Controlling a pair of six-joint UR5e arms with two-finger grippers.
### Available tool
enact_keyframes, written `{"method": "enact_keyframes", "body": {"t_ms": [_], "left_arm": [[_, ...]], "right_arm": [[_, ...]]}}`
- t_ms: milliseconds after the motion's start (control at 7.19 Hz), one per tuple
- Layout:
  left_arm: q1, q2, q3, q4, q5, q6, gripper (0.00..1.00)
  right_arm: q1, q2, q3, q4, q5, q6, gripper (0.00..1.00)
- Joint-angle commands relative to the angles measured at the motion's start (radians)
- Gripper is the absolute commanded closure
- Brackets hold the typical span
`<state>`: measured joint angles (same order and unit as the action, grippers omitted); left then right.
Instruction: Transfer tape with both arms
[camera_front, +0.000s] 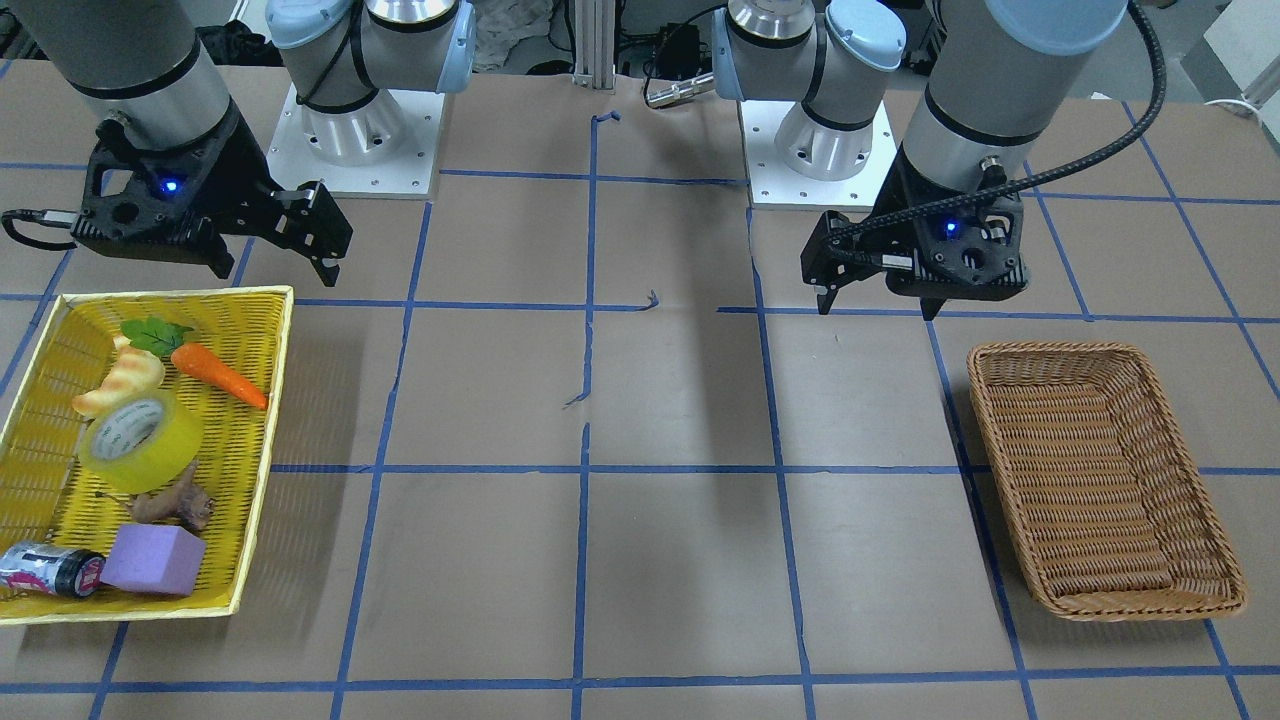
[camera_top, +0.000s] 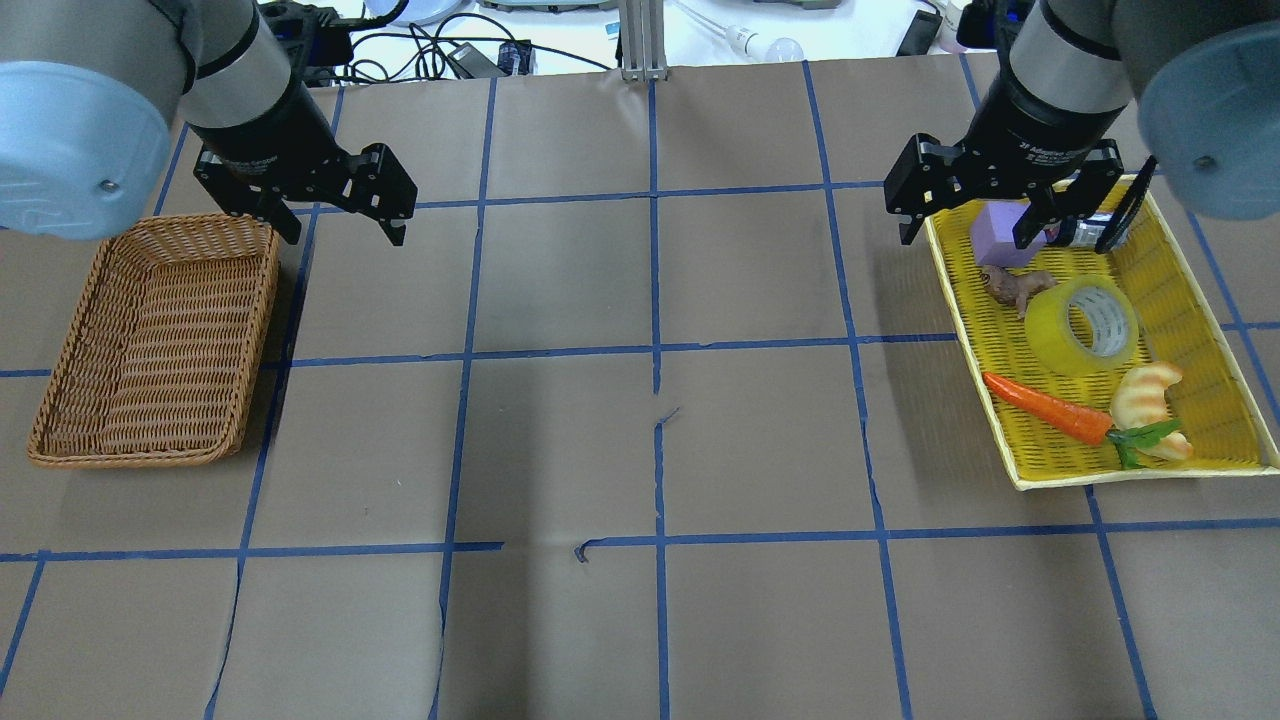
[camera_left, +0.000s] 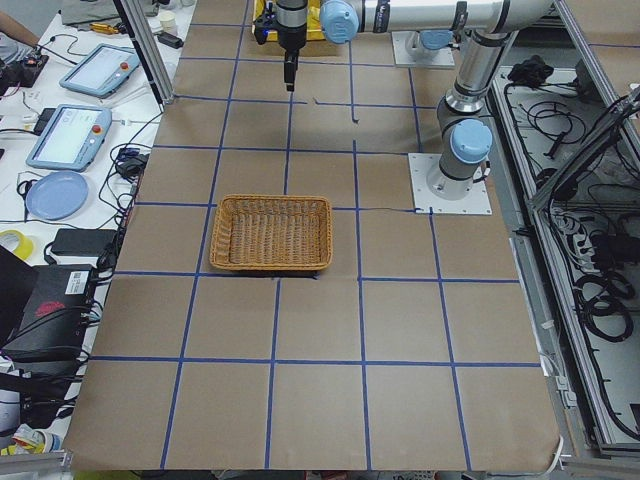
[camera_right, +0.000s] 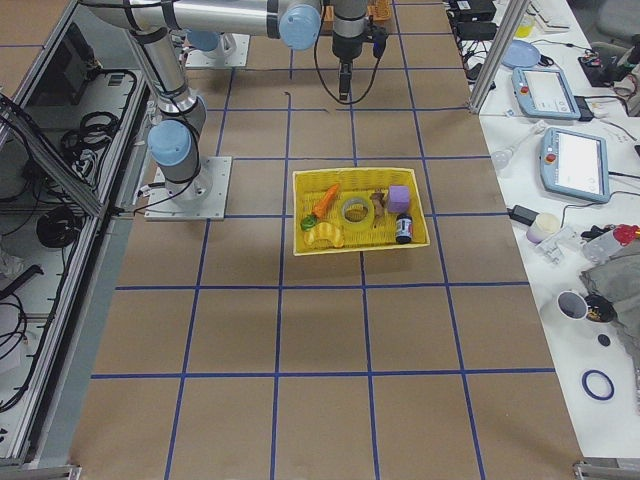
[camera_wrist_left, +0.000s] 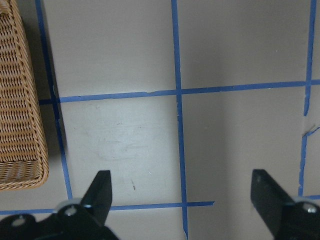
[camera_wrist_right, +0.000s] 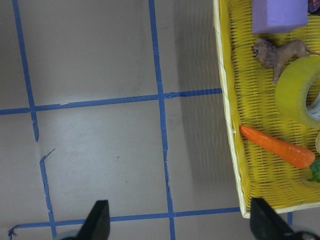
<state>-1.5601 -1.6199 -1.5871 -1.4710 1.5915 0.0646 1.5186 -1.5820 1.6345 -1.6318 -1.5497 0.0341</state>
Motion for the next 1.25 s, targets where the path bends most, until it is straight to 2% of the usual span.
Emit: {"method": "enact_keyframes", "body": {"t_ms": [0, 974, 1113], "left_arm": [[0.000, 0.000, -0.004, 0.000, -0.001, 0.000, 0.00], [0.000, -0.005, -0.010, 0.001, -0.004, -0.011, 0.00], [0.000, -0.005, -0.010, 0.001, -0.004, -0.011, 0.00]], "right_arm": [[0.000, 0.001, 0.002, 0.003, 0.005, 0.000, 0.00], [-0.017, 0.014, 0.013, 0.001, -0.006, -0.002, 0.00], [-0.058, 0.028, 0.013, -0.017, -0.059, -0.014, 0.00]]}}
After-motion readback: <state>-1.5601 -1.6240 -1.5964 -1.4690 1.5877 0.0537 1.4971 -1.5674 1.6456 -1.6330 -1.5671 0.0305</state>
